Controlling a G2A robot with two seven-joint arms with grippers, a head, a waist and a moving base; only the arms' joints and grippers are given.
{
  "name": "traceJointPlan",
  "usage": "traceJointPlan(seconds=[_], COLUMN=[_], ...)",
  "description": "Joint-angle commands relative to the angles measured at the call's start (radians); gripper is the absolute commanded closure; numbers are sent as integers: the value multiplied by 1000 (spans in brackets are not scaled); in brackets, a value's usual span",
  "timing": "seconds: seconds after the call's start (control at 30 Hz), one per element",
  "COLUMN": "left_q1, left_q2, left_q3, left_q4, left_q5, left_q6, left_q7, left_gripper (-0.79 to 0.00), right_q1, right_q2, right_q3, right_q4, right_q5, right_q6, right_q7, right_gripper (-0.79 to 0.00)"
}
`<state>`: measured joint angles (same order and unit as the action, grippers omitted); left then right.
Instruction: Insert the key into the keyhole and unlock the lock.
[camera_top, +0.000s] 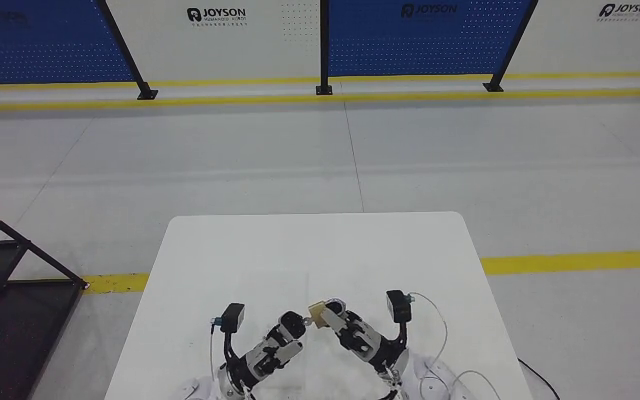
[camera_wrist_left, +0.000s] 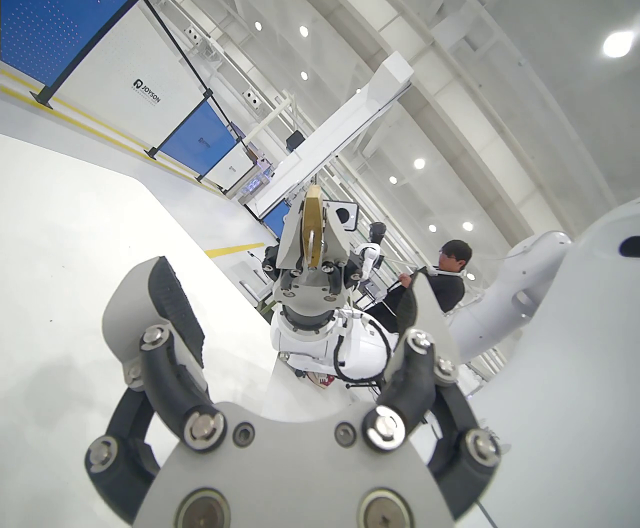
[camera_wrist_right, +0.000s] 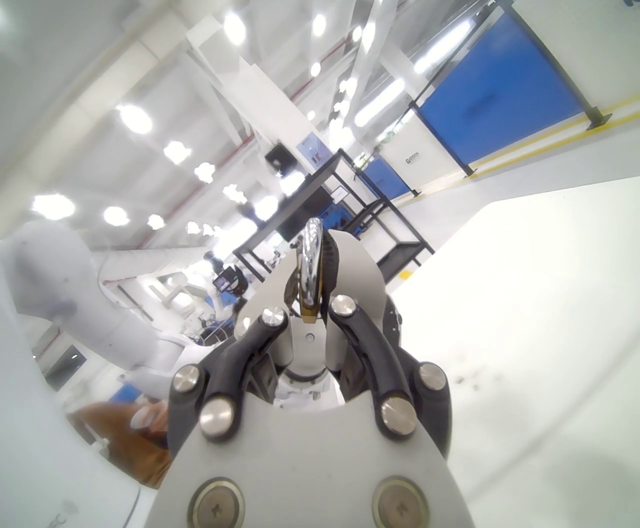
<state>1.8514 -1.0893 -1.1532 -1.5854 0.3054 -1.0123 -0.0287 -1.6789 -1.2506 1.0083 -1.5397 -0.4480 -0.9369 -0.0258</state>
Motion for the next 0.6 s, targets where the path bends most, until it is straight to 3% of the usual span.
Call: traceJointPlan(seconds=[0.0, 0.07, 0.1, 0.33, 0.47, 0.57], left_q1=[-4, -7, -9, -12, -12, -12], left_q2=[4, 7, 8, 11, 11, 11], left_q3=[0, -1, 0, 2, 3, 4], left_q4=[0, -1, -3, -10, -11, -11], left_q5=[-21, -36, -39, -38, -31, -26], left_q6=[0, 0, 0, 0, 0, 0], left_q7=[-19, -33, -40, -48, -45, -40], left_gripper=[-637, -600, -536, -292, -200, -203], right_q1=[2, 1, 1, -3, -5, -6], right_q2=[4, 7, 9, 15, 17, 18], right_q3=[2, 3, 4, 3, 1, 0], right_q4=[-4, -9, -11, -27, -30, -32], right_q5=[25, 41, 46, 61, 60, 57], right_q6=[3, 9, 13, 37, 43, 46], right_q7=[29, 54, 64, 99, 103, 105], right_gripper=[0, 0, 0, 0, 0, 0])
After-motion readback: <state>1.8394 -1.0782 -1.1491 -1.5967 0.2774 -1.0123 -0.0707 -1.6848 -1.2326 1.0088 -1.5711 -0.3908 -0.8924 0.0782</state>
